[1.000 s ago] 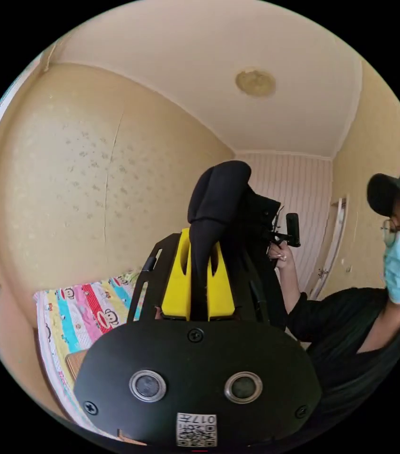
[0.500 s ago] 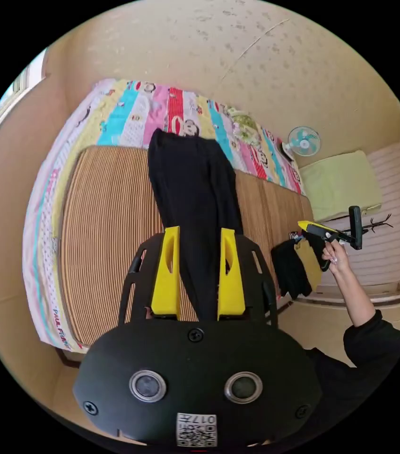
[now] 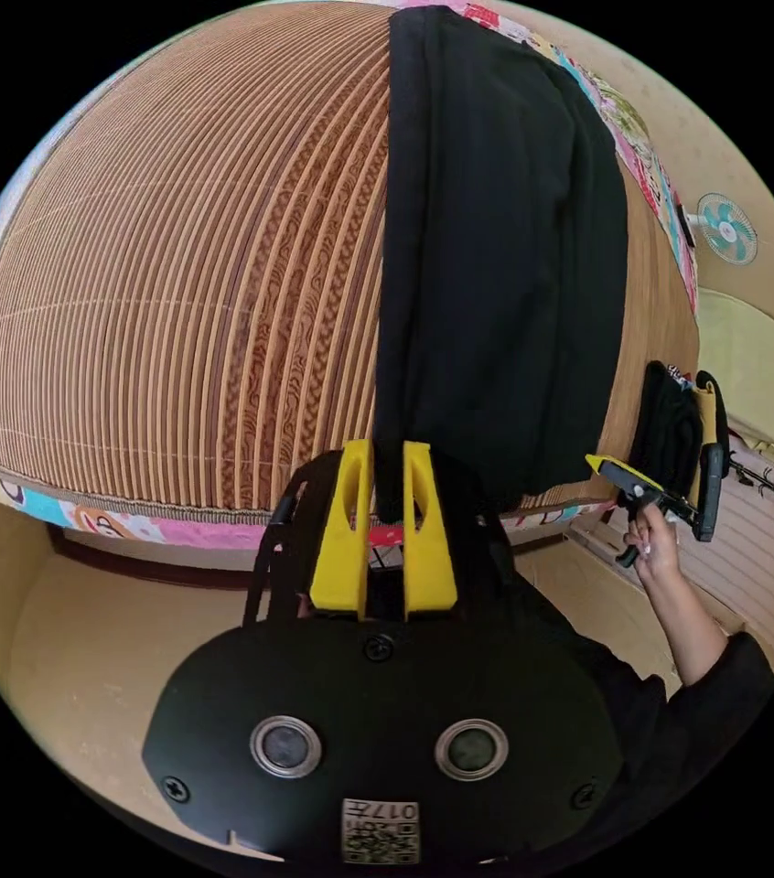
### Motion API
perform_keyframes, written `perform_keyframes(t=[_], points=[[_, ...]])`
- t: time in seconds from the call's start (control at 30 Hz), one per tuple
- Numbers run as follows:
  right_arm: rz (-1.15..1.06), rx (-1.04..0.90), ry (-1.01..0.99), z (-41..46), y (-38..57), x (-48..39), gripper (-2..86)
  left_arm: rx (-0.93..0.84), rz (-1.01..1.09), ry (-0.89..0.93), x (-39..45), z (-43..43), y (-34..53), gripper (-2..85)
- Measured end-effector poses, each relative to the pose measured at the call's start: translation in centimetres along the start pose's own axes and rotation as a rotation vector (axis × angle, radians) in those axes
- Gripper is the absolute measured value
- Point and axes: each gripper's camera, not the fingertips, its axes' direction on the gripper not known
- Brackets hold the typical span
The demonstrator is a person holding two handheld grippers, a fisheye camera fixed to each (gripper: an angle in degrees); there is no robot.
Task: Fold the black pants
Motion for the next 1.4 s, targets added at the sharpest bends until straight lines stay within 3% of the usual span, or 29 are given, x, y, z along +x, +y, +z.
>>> perform_keyframes(t=[0.1, 0.17, 0.23, 0.27, 0.33, 0.4, 0.47, 0.6, 0.8, 0.9, 1.03, 1.17, 1.33, 1.4], points=[[-0.1, 0.033, -0.143, -4.2, 2.1, 0.6, 2.9, 0.144, 0.167, 0.513, -0.7, -4.9, 3.7, 1.2], [-0.089, 0.094, -0.246, -7.8, 5.3, 2.7, 2.2, 0.253, 0.166, 0.57, -2.1, -8.2, 7.2, 0.6], [-0.061, 0.11, -0.263, -9.0, 7.8, 4.8, 1.9, 0.293, 0.077, 0.45, -3.8, -10.0, 10.7, 0.5], [-0.04, 0.086, -0.228, -8.7, 9.1, 6.2, 1.9, 0.268, -0.058, 0.301, -5.4, -10.1, 12.7, 0.6], [-0.011, -0.01, -0.157, -6.7, 10.5, 7.7, 1.9, 0.173, -0.314, 0.106, -8.1, -8.9, 15.5, 0.8], [-0.035, -0.153, -0.111, -3.8, 11.6, 8.2, 2.2, -0.066, -0.614, -0.179, -10.0, -6.0, 18.6, 1.9], [-0.058, -0.288, -0.058, -1.6, 12.7, 8.4, 2.8, -0.132, -0.638, -0.315, -9.0, -4.6, 20.0, 5.0], [0.038, -0.213, -0.126, -2.3, 14.4, 10.5, 5.1, 0.132, -0.373, -0.259, -1.8, -4.3, 19.8, 7.8], [0.154, -0.145, -0.242, -2.5, 15.4, 13.4, 10.4, 0.116, 0.002, -0.347, 7.1, 0.9, 14.3, 10.0], [0.135, -0.141, -0.254, -2.2, 15.6, 13.5, 10.5, 0.024, 0.029, -0.438, 7.5, 4.7, 11.9, 10.2], [0.077, -0.08, -0.238, -2.9, 16.2, 13.1, 10.9, 0.021, -0.027, -0.431, 6.7, 5.8, 12.6, 8.0], [0.096, -0.009, -0.181, -2.6, 16.9, 14.3, 11.9, 0.059, -0.038, -0.187, 6.2, 5.5, 17.3, 3.7], [0.062, -0.136, -0.27, 1.9, 17.5, 15.9, 8.1, 0.099, -0.118, -0.187, 7.5, 6.0, 22.9, 4.1], [0.031, -0.132, -0.23, 1.8, 18.5, 15.8, 4.7, 0.149, -0.114, -0.093, 8.9, 5.9, 24.9, 6.3]])
